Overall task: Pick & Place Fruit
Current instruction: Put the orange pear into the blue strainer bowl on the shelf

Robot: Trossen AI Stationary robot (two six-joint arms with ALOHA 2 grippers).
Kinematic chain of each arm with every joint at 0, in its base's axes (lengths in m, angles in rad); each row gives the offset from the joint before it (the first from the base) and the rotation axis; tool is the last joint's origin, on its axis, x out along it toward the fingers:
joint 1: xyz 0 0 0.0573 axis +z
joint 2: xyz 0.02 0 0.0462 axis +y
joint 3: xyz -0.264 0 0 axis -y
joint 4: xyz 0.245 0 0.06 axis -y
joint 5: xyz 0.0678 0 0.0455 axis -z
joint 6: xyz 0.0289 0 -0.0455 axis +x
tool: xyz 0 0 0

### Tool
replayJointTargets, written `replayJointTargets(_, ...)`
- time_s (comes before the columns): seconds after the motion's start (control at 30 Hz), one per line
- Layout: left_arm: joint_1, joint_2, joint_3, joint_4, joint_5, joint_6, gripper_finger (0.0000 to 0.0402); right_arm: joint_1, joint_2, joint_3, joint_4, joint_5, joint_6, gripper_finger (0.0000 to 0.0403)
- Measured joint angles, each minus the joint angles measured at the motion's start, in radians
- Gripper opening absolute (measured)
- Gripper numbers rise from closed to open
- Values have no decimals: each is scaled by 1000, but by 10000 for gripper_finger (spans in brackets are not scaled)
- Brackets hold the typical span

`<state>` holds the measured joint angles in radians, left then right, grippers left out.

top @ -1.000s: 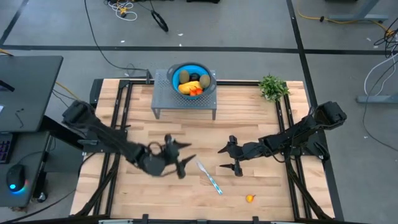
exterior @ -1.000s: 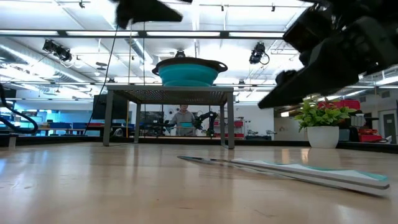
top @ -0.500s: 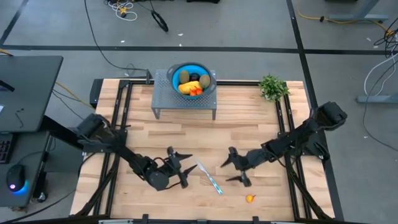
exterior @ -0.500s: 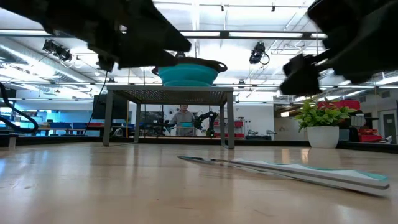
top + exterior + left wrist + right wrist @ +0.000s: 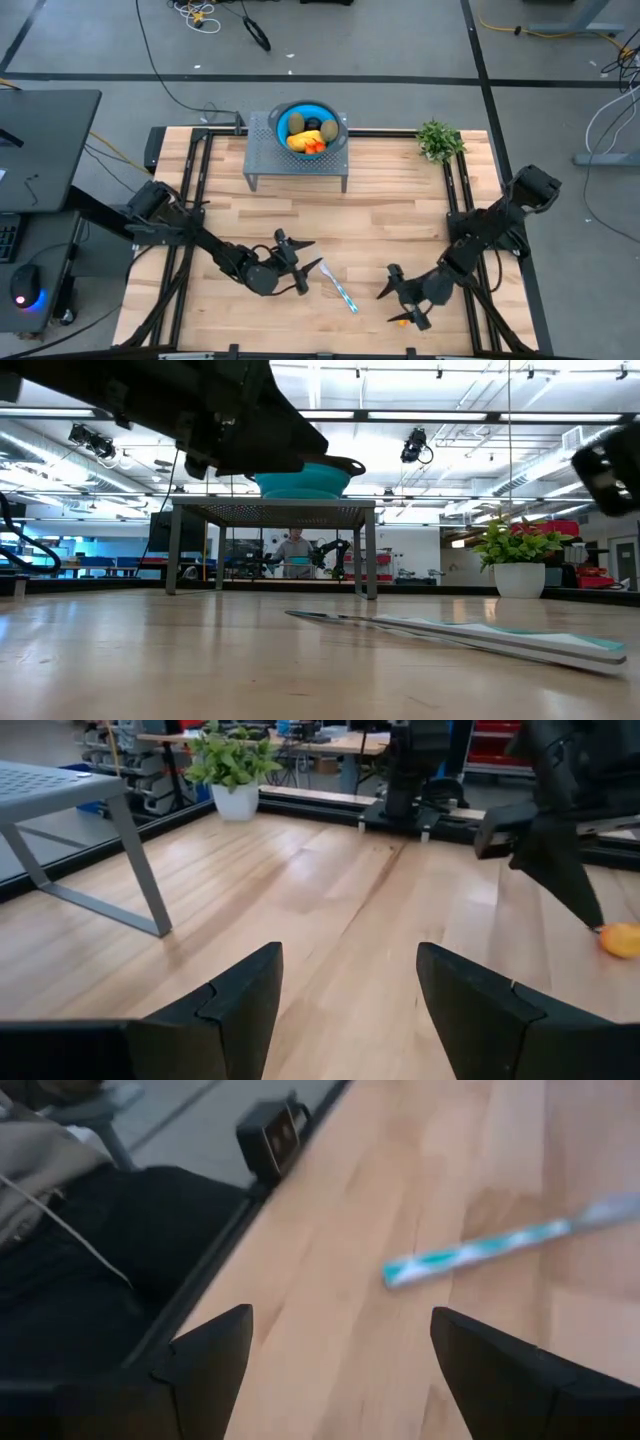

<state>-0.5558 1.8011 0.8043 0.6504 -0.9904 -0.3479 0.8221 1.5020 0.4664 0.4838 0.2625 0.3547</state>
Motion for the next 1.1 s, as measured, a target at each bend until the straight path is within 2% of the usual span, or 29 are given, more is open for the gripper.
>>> replayJointTargets(0.17, 19, 0, 0, -6, 53, 4, 240, 65, 0, 0, -93, 32, 151, 316)
replayJointTargets(0.33, 20, 0, 0, -11, 60, 5, 240, 134, 0, 1, -99, 36, 251, 316)
replayJointTargets(0.53, 20, 0, 0, -10, 60, 4, 240, 205, 0, 2, -157, 121, 327, 316)
replayJointTargets(0.67, 22, 0, 0, -10, 60, 4, 240, 221, 27, 2, -161, 167, 342, 316)
replayJointTargets(1.1, 28, 0, 0, -22, 60, 4, 240, 233, 141, 2, -59, 155, 341, 316)
